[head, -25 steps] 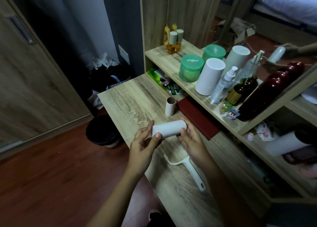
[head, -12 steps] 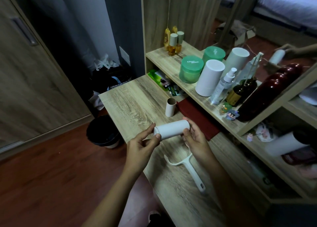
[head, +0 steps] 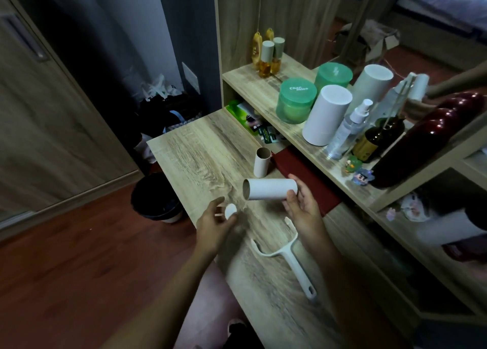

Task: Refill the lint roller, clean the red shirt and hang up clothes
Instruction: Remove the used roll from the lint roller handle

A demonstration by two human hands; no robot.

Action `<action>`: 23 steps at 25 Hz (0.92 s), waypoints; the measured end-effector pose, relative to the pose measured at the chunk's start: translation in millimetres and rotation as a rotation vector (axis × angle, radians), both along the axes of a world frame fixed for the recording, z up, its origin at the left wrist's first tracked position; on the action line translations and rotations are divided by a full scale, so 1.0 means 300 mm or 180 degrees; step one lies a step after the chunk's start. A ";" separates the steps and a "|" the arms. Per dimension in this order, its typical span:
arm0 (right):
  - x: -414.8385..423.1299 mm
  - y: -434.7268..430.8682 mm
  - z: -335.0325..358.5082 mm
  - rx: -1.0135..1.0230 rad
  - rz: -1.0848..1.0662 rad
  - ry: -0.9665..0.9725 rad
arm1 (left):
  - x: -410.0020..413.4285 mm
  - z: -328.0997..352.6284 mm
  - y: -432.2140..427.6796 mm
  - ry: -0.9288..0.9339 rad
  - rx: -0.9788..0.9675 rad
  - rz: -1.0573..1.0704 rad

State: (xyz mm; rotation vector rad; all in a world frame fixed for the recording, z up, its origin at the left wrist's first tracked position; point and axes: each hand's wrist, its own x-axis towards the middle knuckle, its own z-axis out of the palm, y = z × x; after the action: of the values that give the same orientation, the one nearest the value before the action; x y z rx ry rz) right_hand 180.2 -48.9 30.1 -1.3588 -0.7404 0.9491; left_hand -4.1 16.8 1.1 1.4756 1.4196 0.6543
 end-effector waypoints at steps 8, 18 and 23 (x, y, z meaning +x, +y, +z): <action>0.069 0.022 -0.050 -0.0086 -0.0067 -0.0021 | 0.026 -0.180 0.061 0.1568 0.0370 -0.1320; 0.055 0.009 -0.042 -0.0166 0.0000 -0.0144 | 0.041 -0.110 0.040 0.0732 0.0500 -0.0503; 0.010 0.021 0.027 -0.0063 0.0185 -0.0301 | 0.105 0.122 0.027 -0.1842 -0.1254 0.0236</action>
State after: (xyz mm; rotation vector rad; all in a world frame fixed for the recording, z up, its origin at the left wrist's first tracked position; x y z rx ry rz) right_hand 183.2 -42.7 38.1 -1.4136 -0.8481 0.9452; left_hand 27.5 25.0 37.8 0.8360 1.0706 0.7247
